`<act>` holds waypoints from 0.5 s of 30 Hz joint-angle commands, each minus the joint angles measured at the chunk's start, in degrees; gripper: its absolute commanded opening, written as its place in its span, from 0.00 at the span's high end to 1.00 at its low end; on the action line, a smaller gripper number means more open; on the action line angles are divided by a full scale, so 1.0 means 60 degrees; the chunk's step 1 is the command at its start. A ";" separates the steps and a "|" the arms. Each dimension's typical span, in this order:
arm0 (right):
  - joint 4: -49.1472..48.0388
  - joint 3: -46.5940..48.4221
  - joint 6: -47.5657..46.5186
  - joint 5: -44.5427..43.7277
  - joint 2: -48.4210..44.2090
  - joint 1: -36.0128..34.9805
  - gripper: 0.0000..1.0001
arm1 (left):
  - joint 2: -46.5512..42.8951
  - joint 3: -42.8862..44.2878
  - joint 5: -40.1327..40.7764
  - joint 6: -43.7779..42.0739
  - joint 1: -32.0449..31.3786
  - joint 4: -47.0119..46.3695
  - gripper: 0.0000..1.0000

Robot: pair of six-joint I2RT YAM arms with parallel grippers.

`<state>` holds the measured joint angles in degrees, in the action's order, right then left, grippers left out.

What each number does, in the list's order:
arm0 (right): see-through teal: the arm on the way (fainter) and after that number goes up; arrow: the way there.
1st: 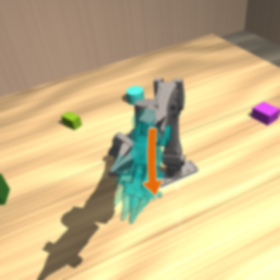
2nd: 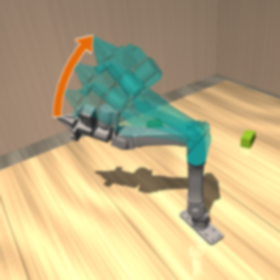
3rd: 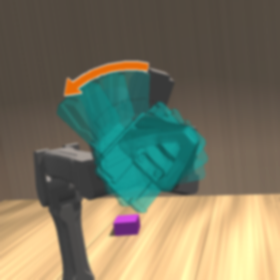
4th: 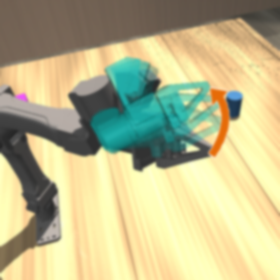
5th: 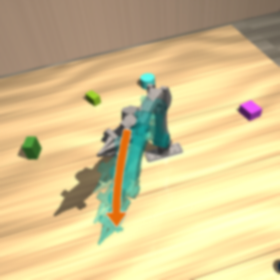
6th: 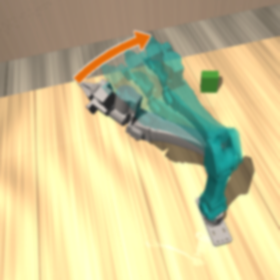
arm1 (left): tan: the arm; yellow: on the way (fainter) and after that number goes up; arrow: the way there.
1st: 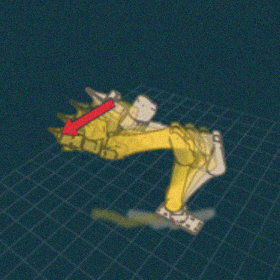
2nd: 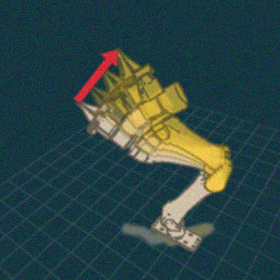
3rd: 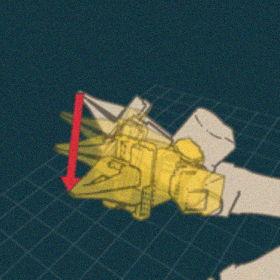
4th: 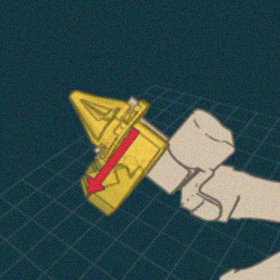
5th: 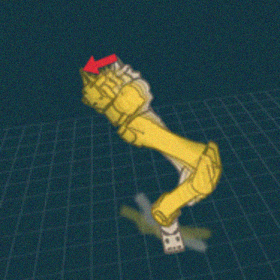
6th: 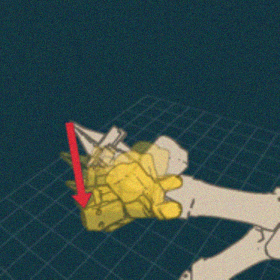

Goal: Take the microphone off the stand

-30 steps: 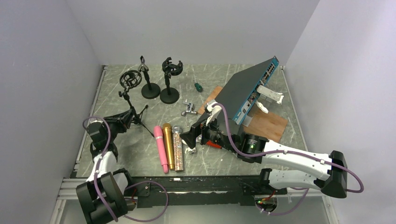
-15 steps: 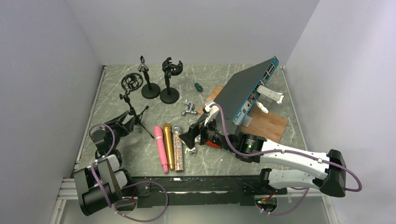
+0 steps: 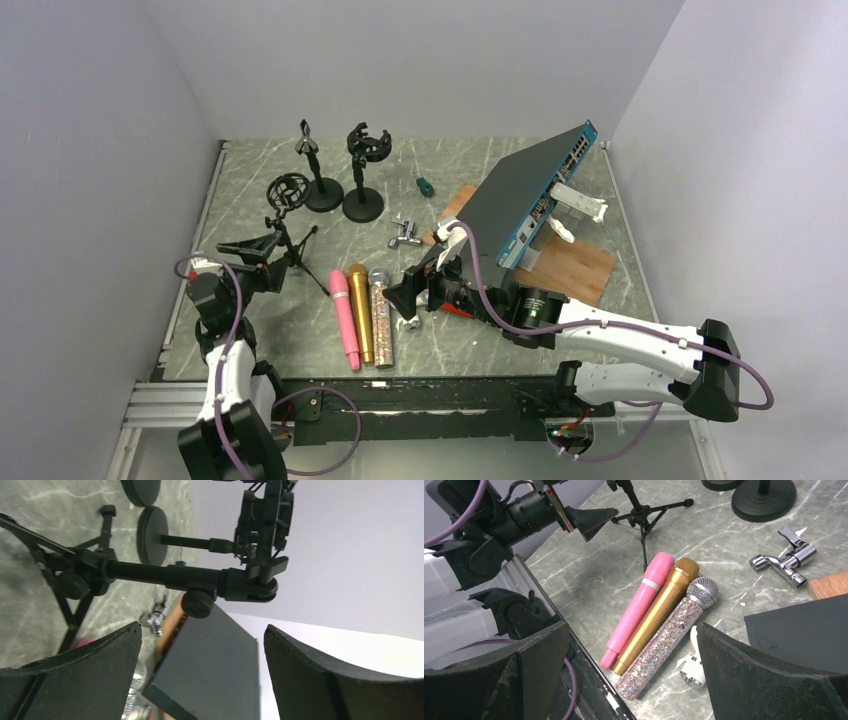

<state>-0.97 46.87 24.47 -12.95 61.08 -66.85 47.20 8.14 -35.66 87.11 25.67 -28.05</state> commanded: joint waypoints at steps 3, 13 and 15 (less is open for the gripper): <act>-0.0442 0.0137 0.0093 0.0090 -0.0043 -0.0025 0.00 | -0.0466 0.0244 0.0398 -0.2300 0.0032 0.2612 0.08; 0.0760 0.1100 0.0051 -0.0085 -0.0011 -0.0024 0.00 | -0.1330 0.3742 0.2224 -0.6712 -0.2883 0.5748 0.08; 0.1169 0.1475 -0.0018 -0.0228 -0.0075 -0.0022 0.00 | -0.1384 0.4216 0.2277 -0.7102 -0.3628 0.5553 0.09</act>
<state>2.81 49.36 24.62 -12.97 61.56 -66.85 41.01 27.46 -26.24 55.59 10.46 2.81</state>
